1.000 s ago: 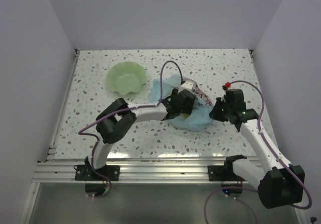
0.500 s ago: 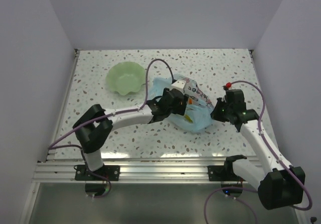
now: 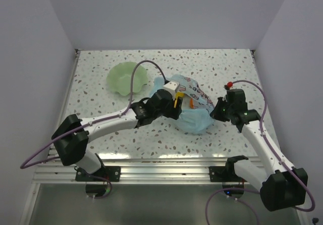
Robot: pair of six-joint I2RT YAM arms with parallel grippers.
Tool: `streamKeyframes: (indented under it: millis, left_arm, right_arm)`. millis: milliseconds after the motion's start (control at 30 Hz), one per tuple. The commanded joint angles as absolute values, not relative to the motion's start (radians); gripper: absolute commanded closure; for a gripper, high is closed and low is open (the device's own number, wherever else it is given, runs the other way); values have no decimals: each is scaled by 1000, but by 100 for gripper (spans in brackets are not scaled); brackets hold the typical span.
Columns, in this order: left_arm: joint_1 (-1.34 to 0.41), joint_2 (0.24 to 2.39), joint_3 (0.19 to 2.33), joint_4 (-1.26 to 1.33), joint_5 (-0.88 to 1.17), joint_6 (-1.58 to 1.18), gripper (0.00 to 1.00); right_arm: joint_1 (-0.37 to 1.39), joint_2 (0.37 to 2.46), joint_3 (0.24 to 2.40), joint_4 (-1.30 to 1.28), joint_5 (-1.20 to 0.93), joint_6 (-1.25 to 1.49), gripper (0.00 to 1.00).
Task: Untie the knot of the plastic bag and take out the fruit
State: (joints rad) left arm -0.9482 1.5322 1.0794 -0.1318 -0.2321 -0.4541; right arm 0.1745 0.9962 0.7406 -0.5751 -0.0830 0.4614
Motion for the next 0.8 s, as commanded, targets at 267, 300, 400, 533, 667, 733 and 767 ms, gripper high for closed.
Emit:
streamKeyframes:
  millis: [267, 300, 400, 533, 667, 733, 767]
  left_arm:
    - [-913, 1781, 1114, -15, -328, -560, 71]
    - [-911, 1796, 1115, 17, -337, -571, 71]
    - [-911, 1822, 1114, 28, -370, -607, 71]
    - [-914, 1833, 1111, 43, -370, -649, 69]
    - [-917, 1827, 1094, 60, -365, -684, 67]
    - [-917, 1819, 1080, 66, -364, -695, 65]
    - [-917, 1815, 1072, 67, -364, -706, 64]
  right_arm:
    - [199, 1048, 819, -629, -71, 422, 54]
    - [210, 1039, 833, -640, -58, 420, 44]
    - [262, 1012, 894, -679, -2, 445, 13]
    - [363, 1008, 946, -718, 104, 532, 1]
    - [475, 1045, 933, -701, 182, 636, 1]
    - [543, 1075, 920, -677, 225, 686, 1]
    - [558, 1104, 907, -658, 238, 713, 1]
